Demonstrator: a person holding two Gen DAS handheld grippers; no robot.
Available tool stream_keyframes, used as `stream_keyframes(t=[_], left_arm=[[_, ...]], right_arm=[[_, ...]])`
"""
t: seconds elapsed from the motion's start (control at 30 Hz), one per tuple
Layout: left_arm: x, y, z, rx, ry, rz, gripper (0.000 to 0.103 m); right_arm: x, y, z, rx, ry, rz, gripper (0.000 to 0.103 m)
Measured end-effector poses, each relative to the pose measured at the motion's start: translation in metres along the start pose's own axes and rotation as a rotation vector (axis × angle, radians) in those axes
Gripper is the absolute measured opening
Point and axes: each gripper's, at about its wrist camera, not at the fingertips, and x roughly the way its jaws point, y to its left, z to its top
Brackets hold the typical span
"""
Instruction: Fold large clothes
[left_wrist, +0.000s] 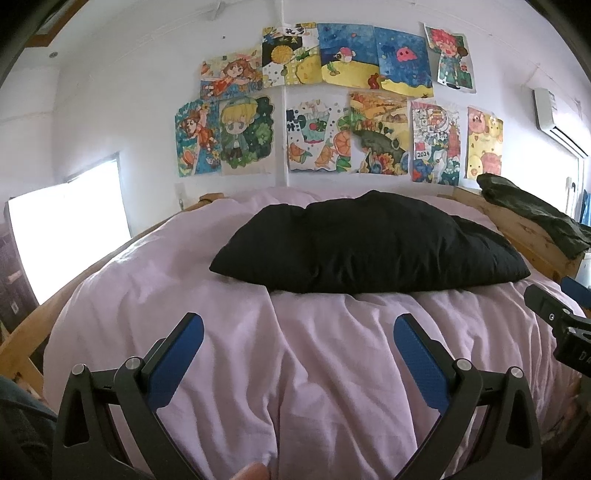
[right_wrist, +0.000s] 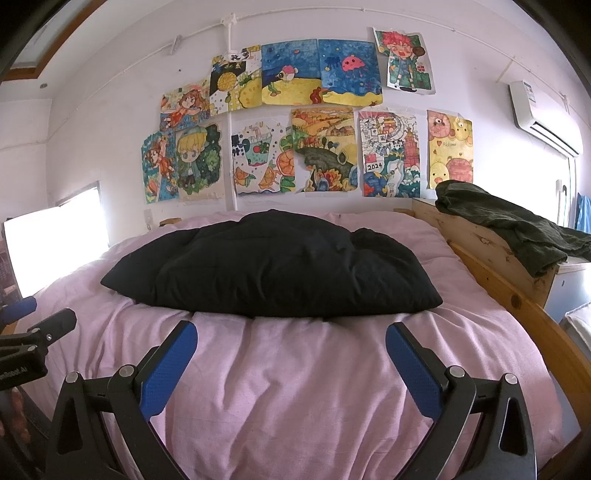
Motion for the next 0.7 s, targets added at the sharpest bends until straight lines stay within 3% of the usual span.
stream_keyframes(t=[0.27, 0.7], left_arm=[[-0.004, 0.009, -0.003, 0.01, 0.038, 0.048, 0.101], [-0.006, 0.027, 0.0, 0.018, 0.037, 0.041, 0.101]], right_arm=[[0.0, 0.002, 0.0, 0.003, 0.0, -0.001, 0.103], [0.001, 0.003, -0.001, 0.003, 0.009, 0.0, 0.103]])
